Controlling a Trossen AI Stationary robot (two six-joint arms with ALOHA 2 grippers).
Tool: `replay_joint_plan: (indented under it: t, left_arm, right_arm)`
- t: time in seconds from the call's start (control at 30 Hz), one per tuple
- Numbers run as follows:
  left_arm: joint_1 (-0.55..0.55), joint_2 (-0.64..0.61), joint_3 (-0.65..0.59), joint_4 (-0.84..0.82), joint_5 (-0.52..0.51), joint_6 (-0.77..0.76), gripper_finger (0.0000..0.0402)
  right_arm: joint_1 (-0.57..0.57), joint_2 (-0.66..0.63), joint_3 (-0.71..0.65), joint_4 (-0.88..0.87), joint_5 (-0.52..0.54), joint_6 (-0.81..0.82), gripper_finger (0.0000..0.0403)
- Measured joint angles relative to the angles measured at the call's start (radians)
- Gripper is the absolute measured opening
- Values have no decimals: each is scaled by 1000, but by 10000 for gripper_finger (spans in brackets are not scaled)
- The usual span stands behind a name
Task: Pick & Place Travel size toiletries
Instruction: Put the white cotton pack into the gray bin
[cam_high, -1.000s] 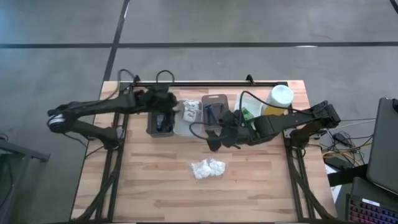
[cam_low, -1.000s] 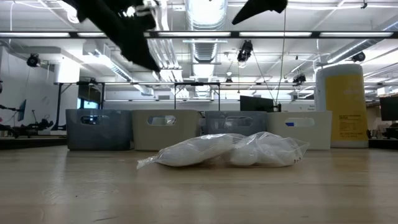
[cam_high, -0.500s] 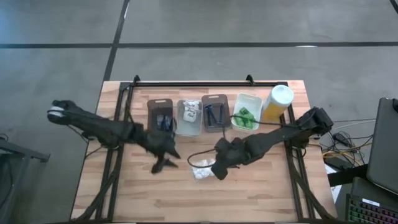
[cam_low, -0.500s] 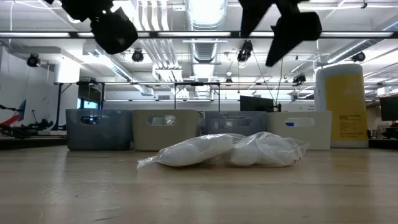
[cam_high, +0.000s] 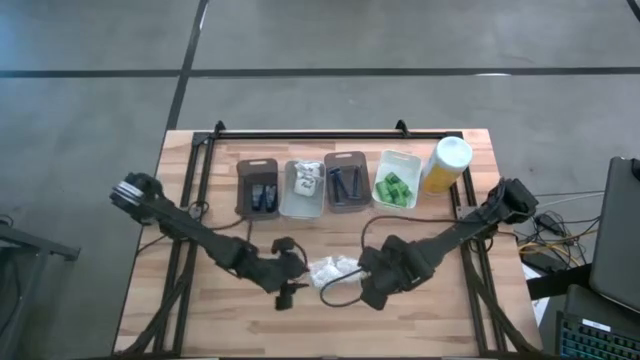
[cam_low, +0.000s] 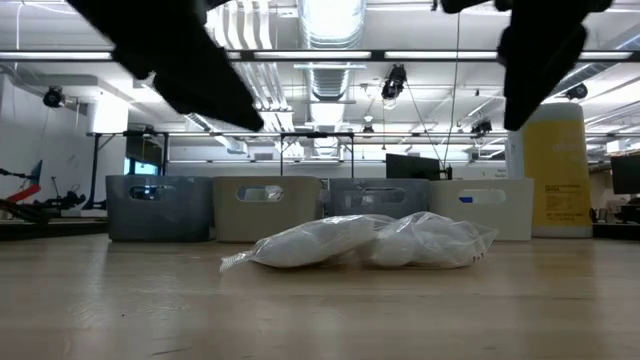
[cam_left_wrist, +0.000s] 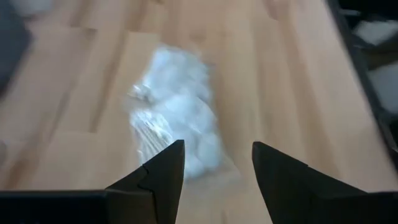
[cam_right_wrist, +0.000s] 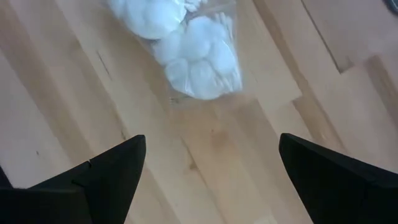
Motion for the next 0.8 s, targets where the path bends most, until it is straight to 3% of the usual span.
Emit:
replay_joint_plan:
  t: [0.13,0.3,0.4,0.6,0.8]
  left_arm:
    - [-19,106,141,-94,-90,2,193]
    - [-19,240,342,-343,-98,-24,215]
    - [-20,303,440,-400,-100,-18,236]
    - [-23,443,574,-445,-181,47,271]
    - [-20,539,668,-554,-283,-11,293]
  right_arm:
    - [54,-15,-39,10,83,100,363]
    - [129,-24,-64,12,137,200,363]
    - [169,-32,-69,4,171,255,363]
    - [244,-38,-71,-100,269,481,363]
    - [303,-38,-73,-157,327,663,363]
